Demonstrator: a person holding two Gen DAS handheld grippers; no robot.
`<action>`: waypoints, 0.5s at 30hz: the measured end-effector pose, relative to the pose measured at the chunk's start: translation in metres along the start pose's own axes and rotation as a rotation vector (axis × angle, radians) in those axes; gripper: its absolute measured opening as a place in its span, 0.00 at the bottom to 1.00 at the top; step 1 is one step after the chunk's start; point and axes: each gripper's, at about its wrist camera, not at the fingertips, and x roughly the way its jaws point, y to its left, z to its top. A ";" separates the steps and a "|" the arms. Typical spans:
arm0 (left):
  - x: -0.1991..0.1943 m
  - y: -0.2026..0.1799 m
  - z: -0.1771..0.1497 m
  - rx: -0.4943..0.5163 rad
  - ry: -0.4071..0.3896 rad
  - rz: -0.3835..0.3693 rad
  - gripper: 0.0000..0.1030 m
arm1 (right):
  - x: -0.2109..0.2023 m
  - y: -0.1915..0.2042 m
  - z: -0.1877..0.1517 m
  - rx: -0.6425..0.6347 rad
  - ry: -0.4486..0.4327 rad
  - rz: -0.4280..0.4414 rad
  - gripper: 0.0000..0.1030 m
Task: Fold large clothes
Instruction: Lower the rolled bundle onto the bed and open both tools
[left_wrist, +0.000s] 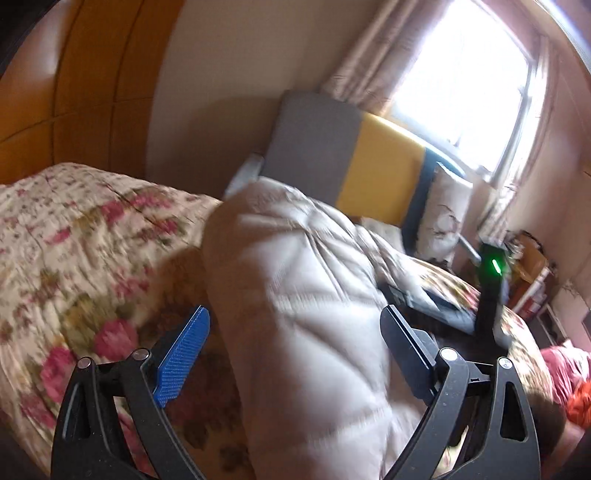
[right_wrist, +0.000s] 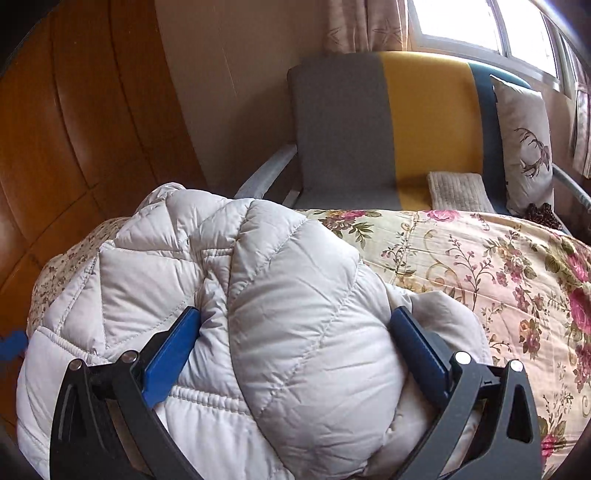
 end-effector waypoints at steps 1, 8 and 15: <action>0.012 -0.001 0.013 0.013 0.029 0.035 0.90 | 0.001 0.004 -0.002 -0.017 -0.007 -0.017 0.98; 0.128 -0.013 0.050 0.225 0.217 0.288 0.93 | -0.001 0.014 -0.006 -0.042 -0.033 -0.068 0.98; 0.156 0.021 0.035 0.145 0.234 0.230 0.97 | 0.009 0.013 -0.004 -0.070 -0.003 -0.072 0.98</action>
